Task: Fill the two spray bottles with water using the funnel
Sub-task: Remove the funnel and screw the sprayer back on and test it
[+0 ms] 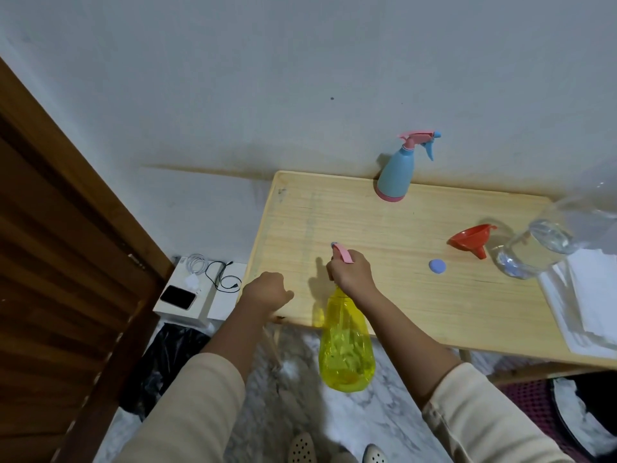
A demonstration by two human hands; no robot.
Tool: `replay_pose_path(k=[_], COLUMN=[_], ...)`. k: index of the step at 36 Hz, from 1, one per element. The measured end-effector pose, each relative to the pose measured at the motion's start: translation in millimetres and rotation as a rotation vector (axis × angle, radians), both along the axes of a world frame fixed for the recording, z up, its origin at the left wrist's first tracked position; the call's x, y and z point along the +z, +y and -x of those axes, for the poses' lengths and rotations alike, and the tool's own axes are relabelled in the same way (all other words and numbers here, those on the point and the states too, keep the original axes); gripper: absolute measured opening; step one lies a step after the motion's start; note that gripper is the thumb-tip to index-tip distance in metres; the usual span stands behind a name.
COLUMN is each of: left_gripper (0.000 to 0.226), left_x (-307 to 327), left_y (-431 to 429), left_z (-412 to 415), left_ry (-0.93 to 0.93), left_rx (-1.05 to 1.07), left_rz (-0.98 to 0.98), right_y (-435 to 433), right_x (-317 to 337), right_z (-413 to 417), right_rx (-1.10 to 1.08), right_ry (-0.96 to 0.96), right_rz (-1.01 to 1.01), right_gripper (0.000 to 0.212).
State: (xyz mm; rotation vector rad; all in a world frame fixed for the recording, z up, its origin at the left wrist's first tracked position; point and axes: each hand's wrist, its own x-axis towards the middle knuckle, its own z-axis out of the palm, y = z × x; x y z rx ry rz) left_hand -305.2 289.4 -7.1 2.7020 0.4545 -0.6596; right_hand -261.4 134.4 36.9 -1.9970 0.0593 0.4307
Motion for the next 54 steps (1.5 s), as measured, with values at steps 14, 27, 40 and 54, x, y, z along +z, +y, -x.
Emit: replay_pose_path(k=[14, 27, 40, 54], left_gripper=[0.034, 0.099, 0.088, 0.083], left_x=[20.9, 70.2, 32.5, 4.5], left_y=[2.0, -50.7, -84.9, -53.0], left_z=[-17.1, -73.2, -193.2, -281.2], left_ry=[-0.074, -0.22, -0.628, -0.686], left_rx=[-0.031, -0.226, 0.095, 0.083], left_rz=[0.113, 0.927, 0.743, 0.562], right_y=[-2.0, -15.2, -35.5, -12.7], right_x=[11.2, 72.9, 65.7, 27.4], right_z=[-6.4, -94.1, -198.6, -265.2], right_rx=[-0.054, -0.257, 0.033, -0.077], right_ry=[-0.153, -0.671, -0.536, -0.616], right_rz=[-0.043, -0.046, 0.109, 0.069], right_gripper=[0.003, 0.019, 0.062, 0.053])
